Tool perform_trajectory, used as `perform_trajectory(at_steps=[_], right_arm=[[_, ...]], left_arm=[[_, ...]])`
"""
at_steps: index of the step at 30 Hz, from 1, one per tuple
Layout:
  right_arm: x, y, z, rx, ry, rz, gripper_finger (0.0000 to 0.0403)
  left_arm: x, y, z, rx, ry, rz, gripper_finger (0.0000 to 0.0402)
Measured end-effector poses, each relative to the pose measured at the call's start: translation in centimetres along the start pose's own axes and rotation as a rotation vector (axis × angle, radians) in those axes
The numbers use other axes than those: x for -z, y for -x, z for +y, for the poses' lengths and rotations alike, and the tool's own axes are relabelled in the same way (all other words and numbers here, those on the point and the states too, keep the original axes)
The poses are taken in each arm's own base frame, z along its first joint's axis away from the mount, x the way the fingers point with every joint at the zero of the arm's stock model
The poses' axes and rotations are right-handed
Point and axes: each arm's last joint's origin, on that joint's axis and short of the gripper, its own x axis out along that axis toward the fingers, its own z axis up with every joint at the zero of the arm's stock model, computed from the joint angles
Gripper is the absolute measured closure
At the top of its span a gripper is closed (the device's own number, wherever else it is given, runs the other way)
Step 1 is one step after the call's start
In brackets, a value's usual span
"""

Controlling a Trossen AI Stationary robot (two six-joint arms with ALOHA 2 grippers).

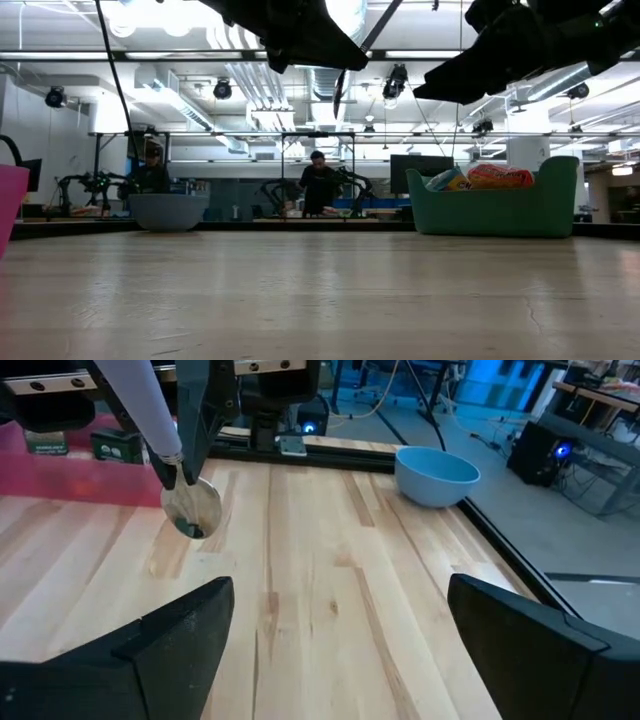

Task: Pick & Place Food Item
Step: Put the purple spoon into the orange bin

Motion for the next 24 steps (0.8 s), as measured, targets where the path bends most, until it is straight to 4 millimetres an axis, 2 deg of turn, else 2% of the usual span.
perform_trajectory(at_steps=[5, 11, 20, 24], right_arm=[[-0.2, 0.0, 0.0, 0.002, -0.005, -0.025, 0.0036], [-1.5, 0.1, -0.1, -0.001, -0.169, -0.154, 0.0036], [-1.8, 0.2, -0.1, -0.005, -0.159, -0.183, 0.0036], [-1.8, 0.2, 0.5, -0.084, -0.165, -0.184, 0.0036]], left_arm=[[0.0, 0.0, 0.0, 0.0, 0.0, 0.0, 0.0384], [0.0, 0.0, 0.0, 0.0, 0.0, 0.0, 0.0384], [0.0, 0.0, 0.0, -0.001, -0.001, 0.0, 0.0385], [0.0, -0.1, 0.2, -0.007, -0.002, 0.001, 0.0385]])
